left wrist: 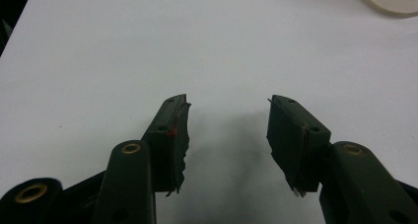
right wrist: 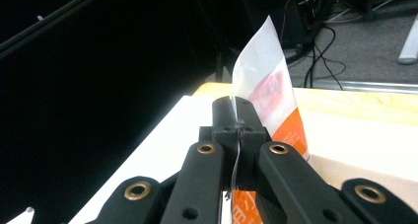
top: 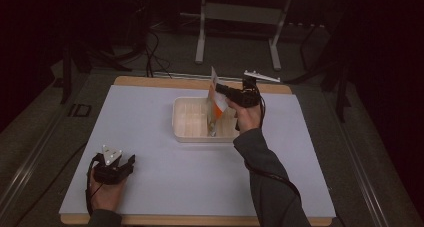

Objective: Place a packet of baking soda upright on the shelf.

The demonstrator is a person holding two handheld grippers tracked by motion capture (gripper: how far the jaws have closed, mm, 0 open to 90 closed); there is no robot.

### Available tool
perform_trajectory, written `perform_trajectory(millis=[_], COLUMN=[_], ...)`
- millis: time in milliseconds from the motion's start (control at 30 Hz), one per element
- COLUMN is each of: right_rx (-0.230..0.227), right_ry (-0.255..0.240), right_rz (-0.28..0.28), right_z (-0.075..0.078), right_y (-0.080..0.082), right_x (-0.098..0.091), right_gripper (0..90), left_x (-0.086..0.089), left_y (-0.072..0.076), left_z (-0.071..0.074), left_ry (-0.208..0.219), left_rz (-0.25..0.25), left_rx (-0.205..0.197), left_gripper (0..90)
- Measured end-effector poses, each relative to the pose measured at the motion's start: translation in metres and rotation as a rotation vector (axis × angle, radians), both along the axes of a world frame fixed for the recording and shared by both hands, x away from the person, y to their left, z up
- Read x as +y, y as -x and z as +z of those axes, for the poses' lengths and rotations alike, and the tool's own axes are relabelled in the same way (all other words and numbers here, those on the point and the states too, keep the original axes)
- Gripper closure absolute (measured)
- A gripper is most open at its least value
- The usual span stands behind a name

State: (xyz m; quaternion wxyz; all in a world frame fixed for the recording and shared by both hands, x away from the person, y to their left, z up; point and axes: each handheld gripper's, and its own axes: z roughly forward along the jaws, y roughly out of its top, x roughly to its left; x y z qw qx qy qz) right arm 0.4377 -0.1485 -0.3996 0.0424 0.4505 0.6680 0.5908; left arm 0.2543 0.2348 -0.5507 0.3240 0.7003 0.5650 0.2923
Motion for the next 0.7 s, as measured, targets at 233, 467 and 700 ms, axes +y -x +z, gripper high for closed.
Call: perform_trajectory(millis=[233, 467, 700], right_rx=[0.016, 0.013, 0.026], right_ry=[0.053, 0.122, 0.196], right_rz=[-0.034, -0.069, -0.091], right_z=[-0.005, 0.001, 0.0], right_y=[-0.003, -0.004, -0.006], right_x=[0.006, 0.013, 0.022], right_gripper=[90.0, 90.0, 90.0], left_x=[0.0, 0.0, 0.0], left_y=[0.0, 0.0, 0.0], left_z=[0.0, 0.0, 0.0], left_ry=[0.001, 0.001, 0.003], left_rz=[0.0, 0.0, 0.001], left_rx=[0.001, 0.0, -0.001], left_gripper=[49.8, 49.8, 49.6])
